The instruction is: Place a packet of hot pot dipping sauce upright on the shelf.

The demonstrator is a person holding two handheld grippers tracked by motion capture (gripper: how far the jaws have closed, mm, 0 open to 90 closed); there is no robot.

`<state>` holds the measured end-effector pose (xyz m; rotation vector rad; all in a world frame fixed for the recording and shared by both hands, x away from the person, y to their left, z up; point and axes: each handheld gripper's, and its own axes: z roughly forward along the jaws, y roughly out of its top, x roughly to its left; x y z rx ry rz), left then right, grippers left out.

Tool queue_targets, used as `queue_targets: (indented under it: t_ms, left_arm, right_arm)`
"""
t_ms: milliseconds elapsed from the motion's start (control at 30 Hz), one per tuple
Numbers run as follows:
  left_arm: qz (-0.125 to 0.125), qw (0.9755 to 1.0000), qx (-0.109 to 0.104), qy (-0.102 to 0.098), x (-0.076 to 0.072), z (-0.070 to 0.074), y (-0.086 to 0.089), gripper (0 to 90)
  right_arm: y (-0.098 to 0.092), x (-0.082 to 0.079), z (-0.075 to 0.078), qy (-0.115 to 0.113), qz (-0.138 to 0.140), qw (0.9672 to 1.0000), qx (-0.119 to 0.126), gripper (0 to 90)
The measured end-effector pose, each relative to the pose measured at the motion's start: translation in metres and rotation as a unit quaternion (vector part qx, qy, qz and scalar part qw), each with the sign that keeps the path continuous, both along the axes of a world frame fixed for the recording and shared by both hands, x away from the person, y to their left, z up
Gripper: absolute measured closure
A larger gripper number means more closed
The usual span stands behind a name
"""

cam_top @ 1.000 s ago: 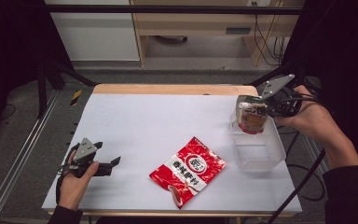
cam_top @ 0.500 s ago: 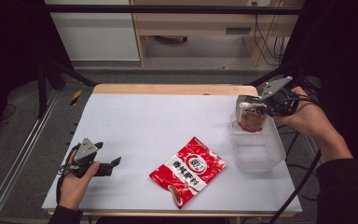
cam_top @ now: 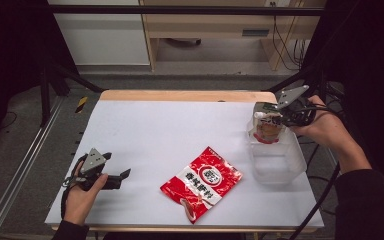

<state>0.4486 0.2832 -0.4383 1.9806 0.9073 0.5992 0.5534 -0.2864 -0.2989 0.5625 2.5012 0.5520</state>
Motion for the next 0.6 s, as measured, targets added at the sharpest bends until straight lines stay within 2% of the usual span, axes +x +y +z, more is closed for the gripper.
queue_targets:
  t_ms: [500, 600]
  left_arm:
    - [-0.002, 1.0, 0.006, -0.001, 0.0, 0.0, -0.001, 8.3]
    - [-0.002, 1.0, 0.006, -0.002, 0.0, 0.0, -0.001, 8.3]
  right_arm:
    - [0.003, 0.004, -0.008, 0.006, 0.003, 0.9999, -0.009, 86.9]
    - [0.004, 0.005, -0.013, 0.009, 0.0, 0.9999, -0.004, 86.7]
